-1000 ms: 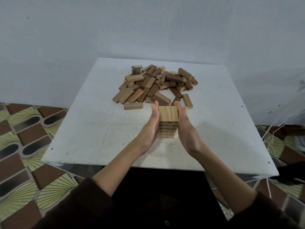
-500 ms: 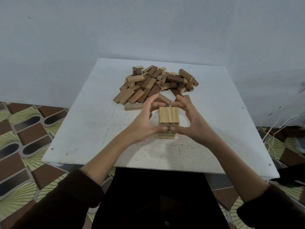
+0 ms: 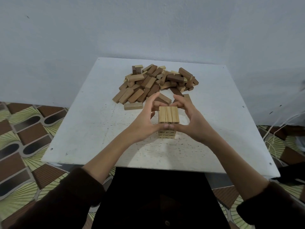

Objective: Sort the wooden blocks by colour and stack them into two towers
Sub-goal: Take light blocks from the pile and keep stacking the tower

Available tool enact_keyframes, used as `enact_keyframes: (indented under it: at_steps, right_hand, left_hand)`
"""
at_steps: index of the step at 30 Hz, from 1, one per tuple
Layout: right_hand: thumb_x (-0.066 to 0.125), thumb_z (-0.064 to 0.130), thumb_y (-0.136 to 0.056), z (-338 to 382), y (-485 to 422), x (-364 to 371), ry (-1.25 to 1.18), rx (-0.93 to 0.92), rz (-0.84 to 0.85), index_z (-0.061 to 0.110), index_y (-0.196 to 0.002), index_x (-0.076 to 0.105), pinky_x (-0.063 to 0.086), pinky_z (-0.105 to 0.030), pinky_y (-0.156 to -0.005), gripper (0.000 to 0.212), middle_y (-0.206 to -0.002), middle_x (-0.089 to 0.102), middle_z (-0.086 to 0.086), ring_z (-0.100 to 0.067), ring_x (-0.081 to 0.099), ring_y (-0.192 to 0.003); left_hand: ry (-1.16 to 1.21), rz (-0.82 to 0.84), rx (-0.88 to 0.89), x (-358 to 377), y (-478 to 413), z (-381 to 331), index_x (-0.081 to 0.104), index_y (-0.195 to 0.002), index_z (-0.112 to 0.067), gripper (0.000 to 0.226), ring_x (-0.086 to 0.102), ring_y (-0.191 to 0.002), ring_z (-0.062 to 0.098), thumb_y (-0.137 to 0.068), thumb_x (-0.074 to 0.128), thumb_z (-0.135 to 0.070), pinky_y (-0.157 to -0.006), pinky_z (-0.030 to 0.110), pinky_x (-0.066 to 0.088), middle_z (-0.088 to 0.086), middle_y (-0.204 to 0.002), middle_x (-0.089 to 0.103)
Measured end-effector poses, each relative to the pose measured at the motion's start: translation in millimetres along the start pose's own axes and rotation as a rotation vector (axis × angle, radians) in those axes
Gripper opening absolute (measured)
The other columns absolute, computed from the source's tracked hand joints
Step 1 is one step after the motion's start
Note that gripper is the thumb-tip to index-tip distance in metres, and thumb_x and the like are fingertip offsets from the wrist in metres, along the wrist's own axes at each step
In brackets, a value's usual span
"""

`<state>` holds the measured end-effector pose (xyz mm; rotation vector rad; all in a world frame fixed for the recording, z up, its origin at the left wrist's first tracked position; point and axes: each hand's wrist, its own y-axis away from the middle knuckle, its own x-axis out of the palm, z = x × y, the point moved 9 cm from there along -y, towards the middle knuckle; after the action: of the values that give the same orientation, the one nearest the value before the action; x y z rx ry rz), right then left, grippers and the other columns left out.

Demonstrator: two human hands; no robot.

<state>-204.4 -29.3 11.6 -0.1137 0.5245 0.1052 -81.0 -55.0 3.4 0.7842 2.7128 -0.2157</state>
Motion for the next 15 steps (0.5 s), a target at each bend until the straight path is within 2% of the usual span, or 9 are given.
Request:
enact_keyframes:
  at_steps: [5,15]
  right_hand:
    - [0.077,0.013,-0.075,0.7,-0.1,-0.9,0.001,-0.003,-0.003,0.021,-0.142,0.031,0.027,0.004,-0.089,0.082,-0.121,0.051,0.005,0.015,0.042,-0.111]
    - [0.077,0.011,-0.075,0.9,0.3,0.0,-0.005,-0.019,0.001,0.019,-0.142,0.031,0.026,0.004,-0.089,0.081,-0.119,0.050,0.007,0.016,0.042,-0.110]
  left_hand:
    - [0.016,-0.005,-0.009,0.2,-0.3,2.1,0.015,-0.145,-0.031,0.095,0.046,-0.121,0.001,-0.070,0.074,-0.033,-0.112,0.034,0.033,-0.005,-0.125,0.050]
    - [0.048,-0.010,-0.021,1.1,0.0,3.2,0.017,-0.139,-0.036,0.090,0.047,-0.119,0.001,-0.070,0.074,-0.028,-0.111,0.033,0.035,-0.007,-0.122,0.050]
